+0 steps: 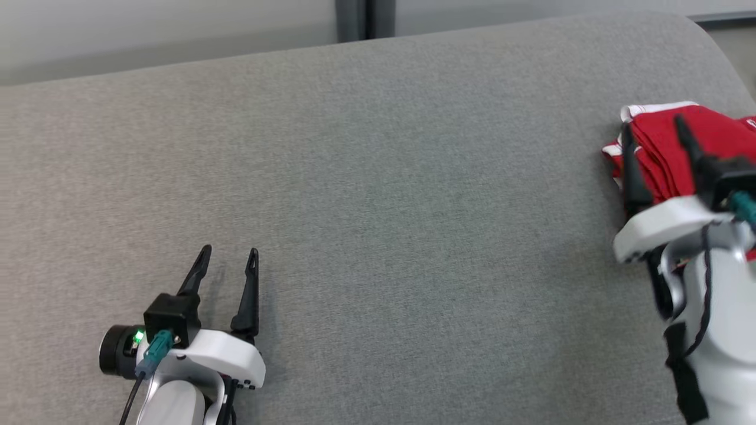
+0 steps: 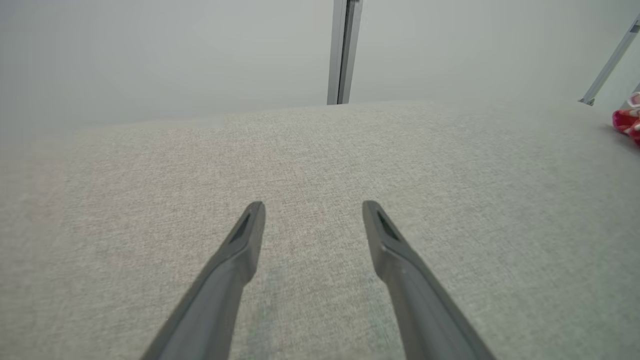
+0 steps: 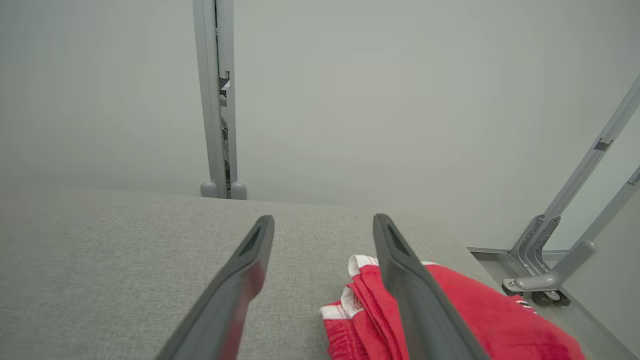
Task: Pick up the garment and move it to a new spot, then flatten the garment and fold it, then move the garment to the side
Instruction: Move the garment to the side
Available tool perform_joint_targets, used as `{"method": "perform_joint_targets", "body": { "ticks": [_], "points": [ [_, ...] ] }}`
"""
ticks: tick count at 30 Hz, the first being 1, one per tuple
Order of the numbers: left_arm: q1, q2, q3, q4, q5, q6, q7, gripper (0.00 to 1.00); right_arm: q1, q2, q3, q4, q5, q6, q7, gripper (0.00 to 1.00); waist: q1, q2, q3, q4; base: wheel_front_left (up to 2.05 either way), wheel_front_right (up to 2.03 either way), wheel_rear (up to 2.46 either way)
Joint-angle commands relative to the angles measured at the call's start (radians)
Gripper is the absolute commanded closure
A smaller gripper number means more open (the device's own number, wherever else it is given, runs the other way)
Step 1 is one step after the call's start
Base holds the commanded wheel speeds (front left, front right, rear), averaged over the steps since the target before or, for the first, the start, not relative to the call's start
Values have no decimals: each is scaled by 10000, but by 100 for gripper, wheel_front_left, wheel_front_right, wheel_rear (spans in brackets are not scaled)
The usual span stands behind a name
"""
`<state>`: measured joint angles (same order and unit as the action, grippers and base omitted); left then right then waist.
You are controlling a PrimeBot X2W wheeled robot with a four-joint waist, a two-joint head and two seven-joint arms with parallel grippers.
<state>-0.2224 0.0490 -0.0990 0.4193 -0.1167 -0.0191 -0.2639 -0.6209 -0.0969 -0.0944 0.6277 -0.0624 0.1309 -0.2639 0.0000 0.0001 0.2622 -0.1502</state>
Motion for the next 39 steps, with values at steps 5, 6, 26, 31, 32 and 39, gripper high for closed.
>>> {"method": "perform_joint_targets", "body": {
  "ticks": [5, 6, 26, 31, 32, 39],
  "points": [
    [361, 43, 76, -45, -212, 136, -1, 0, 1200, 234, 563, -331, 480, -4, 2, 0, 0, -1, -550, 614, 0, 0, 0],
    [415, 37, 56, -19, -190, 127, 1, 0, 1427, 270, 686, -406, 497, -4, 2, 0, 0, -1, -624, 710, 0, 0, 0],
    [1643, 41, 631, 78, -302, 386, -1, 0, 4025, 417, 1679, -1297, 1763, -4, 2, 0, 0, -1, -2228, 1212, 0, 0, 0],
    [1813, 41, 764, 3, -404, 434, -1, 0, 4199, 425, 1788, -1384, 1932, -4, 2, 0, 0, -1, -2470, 1186, 0, 0, 0],
    [1847, 41, 780, 3, -430, 437, -1, 0, 4227, 426, 1802, -1366, 1941, -4, 2, 0, 0, -1, -2498, 1183, 0, 0, 0],
    [1945, 41, 862, 50, -454, 440, -1, 0, 4271, 428, 1769, -1297, 2030, -4, 2, 0, 0, -1, -2570, 1165, 0, 0, 0]
  ]
}}
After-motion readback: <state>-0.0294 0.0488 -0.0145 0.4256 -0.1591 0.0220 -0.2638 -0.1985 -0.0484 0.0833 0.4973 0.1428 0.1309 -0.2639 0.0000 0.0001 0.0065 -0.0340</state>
